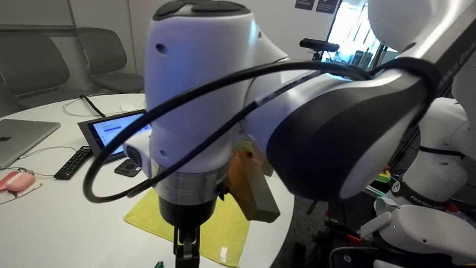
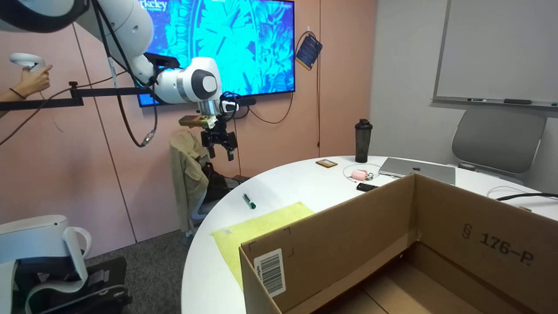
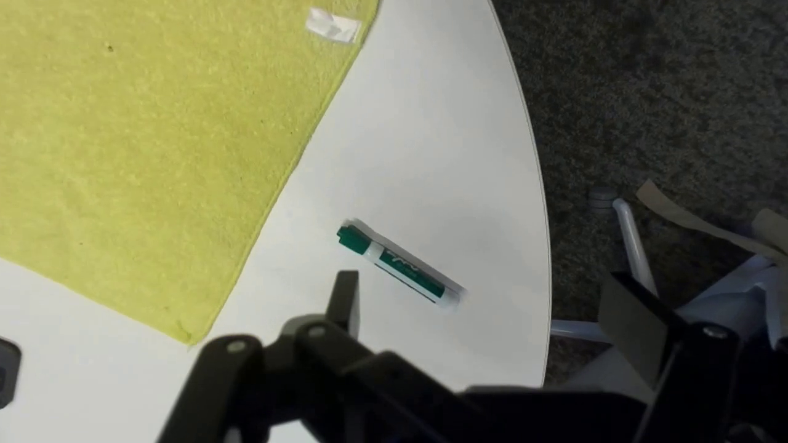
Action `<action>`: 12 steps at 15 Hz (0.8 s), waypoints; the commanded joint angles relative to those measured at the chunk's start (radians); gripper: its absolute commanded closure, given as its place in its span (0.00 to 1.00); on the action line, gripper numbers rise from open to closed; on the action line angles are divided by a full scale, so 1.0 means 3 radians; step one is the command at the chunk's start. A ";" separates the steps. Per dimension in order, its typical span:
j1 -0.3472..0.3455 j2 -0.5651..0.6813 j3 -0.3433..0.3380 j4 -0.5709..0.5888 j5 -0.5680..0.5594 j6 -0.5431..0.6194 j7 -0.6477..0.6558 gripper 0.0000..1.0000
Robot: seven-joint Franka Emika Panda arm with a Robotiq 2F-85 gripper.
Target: Place the green marker on the yellow towel, fold the towel from bottom to top then left to right and right to left, pick up the towel and put it inside the brown box
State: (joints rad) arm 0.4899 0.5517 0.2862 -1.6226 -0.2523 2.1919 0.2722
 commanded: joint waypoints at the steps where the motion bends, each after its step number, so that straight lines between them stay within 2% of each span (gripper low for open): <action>1: 0.0139 0.0431 -0.0106 0.0625 0.0022 -0.0155 -0.0202 0.00; 9: 0.0182 0.1068 -0.0122 0.1361 0.0024 -0.0375 -0.0941 0.00; 12: 0.0162 0.1215 -0.0150 0.1484 0.0046 -0.0320 -0.1086 0.00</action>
State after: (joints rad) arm 0.5306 0.8496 0.2550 -1.2800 -0.2510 2.1121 0.0099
